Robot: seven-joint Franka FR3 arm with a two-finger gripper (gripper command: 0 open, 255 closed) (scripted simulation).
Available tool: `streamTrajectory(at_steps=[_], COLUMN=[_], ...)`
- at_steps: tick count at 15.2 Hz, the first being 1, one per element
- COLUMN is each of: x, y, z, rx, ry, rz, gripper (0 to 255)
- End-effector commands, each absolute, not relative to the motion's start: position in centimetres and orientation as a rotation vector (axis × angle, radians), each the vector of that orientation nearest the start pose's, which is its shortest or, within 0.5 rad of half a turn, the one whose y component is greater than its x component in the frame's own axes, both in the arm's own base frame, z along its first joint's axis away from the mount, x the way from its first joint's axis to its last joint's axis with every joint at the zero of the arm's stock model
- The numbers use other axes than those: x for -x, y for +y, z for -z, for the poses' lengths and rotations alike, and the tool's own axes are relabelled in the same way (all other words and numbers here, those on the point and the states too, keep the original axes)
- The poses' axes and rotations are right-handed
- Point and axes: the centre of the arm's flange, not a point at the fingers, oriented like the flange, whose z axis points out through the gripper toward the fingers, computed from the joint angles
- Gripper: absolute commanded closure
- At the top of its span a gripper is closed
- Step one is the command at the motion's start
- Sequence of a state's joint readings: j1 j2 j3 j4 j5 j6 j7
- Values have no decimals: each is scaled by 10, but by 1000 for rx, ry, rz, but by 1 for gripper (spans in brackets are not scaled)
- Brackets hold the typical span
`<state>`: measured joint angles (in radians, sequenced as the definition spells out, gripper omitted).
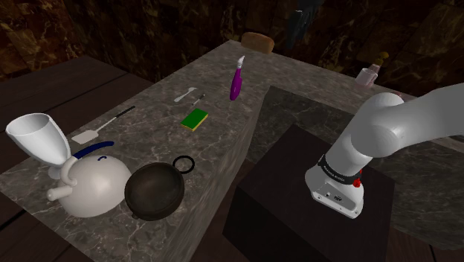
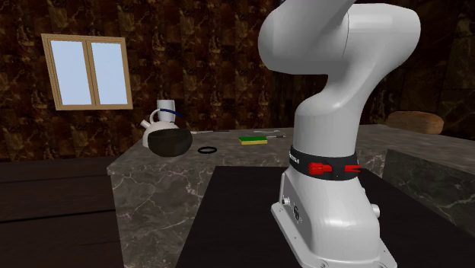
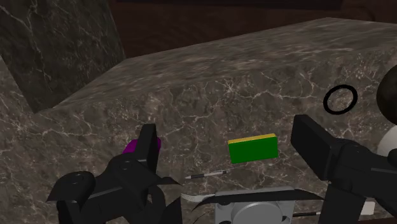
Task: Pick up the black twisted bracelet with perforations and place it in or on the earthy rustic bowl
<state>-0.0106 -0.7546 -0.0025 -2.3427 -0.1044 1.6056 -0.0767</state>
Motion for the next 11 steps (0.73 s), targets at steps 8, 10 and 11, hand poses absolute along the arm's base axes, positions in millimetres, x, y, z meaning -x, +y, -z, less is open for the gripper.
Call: streamTrajectory(at_steps=[8,10,11], x=[-357,-368,-373], y=[23,35,41], z=[-519,-498,-488], rx=[3199,3186,3180], ry=[-160,-174,-181], rz=[-13,-22,-27], gripper=[0,0,0])
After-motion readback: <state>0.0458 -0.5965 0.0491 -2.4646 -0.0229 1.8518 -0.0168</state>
